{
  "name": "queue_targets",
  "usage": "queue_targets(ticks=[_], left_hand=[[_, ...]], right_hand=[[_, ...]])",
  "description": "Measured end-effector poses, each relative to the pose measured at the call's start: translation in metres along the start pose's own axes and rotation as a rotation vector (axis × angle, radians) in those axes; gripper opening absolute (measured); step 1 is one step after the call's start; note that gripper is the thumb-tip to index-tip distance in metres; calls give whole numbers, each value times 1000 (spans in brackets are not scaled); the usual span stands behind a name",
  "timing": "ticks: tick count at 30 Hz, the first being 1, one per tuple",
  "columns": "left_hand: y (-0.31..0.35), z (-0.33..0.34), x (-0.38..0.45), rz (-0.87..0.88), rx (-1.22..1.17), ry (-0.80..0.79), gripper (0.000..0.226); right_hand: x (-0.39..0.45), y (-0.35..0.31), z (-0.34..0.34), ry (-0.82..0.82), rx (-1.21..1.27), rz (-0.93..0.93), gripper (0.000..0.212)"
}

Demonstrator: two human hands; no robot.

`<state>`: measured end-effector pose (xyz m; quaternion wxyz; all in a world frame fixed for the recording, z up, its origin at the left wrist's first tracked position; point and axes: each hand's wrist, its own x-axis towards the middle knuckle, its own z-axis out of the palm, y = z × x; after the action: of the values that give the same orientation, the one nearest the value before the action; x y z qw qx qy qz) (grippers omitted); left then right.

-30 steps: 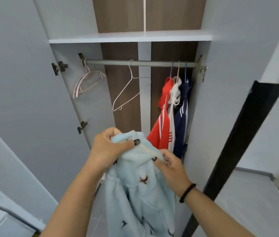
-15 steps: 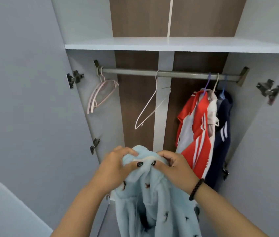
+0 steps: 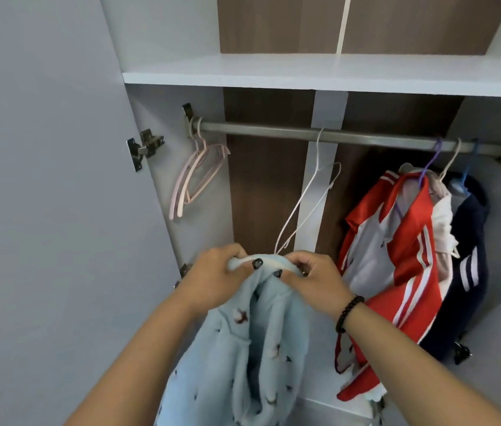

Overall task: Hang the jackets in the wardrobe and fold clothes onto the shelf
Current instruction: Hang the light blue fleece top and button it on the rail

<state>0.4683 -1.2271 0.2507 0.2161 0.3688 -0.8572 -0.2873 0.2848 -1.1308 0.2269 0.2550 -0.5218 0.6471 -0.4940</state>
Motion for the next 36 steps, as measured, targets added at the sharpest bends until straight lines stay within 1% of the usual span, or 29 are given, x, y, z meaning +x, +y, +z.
queue_targets(ticks=[3, 4, 5, 6, 8, 10, 11, 12, 14, 15, 17, 20, 21, 24, 25, 27, 29, 32, 33, 36], left_hand=[[-4, 5, 24, -103, -129, 101, 28], [-4, 4, 29, -129, -146, 112, 27], [-4, 3, 38, -154, -158, 127, 25], [-5, 1, 48, -179, -165, 147, 25], [-10, -3, 69, -236, -181, 186, 25], [-17, -8, 89, -303, -259, 236, 33], [-21, -10, 99, -344, -332, 265, 39], [-24, -12, 108, -385, -422, 291, 45], [-31, -15, 125, -445, -585, 330, 52], [-34, -15, 133, -465, -648, 341, 51], [-38, -13, 148, -499, -754, 324, 41], [-44, -6, 167, -522, -833, 300, 18], [-45, -4, 172, -520, -855, 303, 16], [-49, 4, 180, -508, -909, 311, 15], [-49, 5, 181, -508, -923, 321, 14], [-48, 7, 184, -508, -934, 363, 11], [-46, 6, 186, -491, -921, 401, 12], [-40, 4, 186, -476, -906, 454, 11], [-38, 2, 185, -469, -903, 462, 11], [-30, -1, 181, -424, -869, 473, 10]], right_hand=[[32, 8, 1, -144, 15, 27, 25], [39, 9, -1, -178, -3, 46, 26], [52, 13, -5, -176, -35, 59, 27], [68, 18, -11, -127, -71, 66, 25], [103, 25, -27, 81, -80, 111, 21], [139, 32, -46, 297, -12, 199, 18], [158, 36, -54, 356, -1, 240, 23], [175, 42, -61, 372, 10, 283, 34], [207, 51, -69, 345, 22, 376, 57], [220, 57, -71, 334, 19, 422, 64], [240, 67, -70, 350, 8, 473, 68], [263, 79, -67, 378, -3, 484, 69], [270, 80, -65, 375, 55, 497, 69], [283, 81, -63, 420, 427, 521, 65], [285, 81, -64, 451, 473, 515, 60], [287, 81, -68, 501, 443, 498, 50], [287, 81, -72, 551, 343, 470, 41], [284, 84, -82, 558, 271, 425, 20], [282, 84, -85, 555, 250, 412, 16], [269, 80, -91, 546, 158, 354, 33]])
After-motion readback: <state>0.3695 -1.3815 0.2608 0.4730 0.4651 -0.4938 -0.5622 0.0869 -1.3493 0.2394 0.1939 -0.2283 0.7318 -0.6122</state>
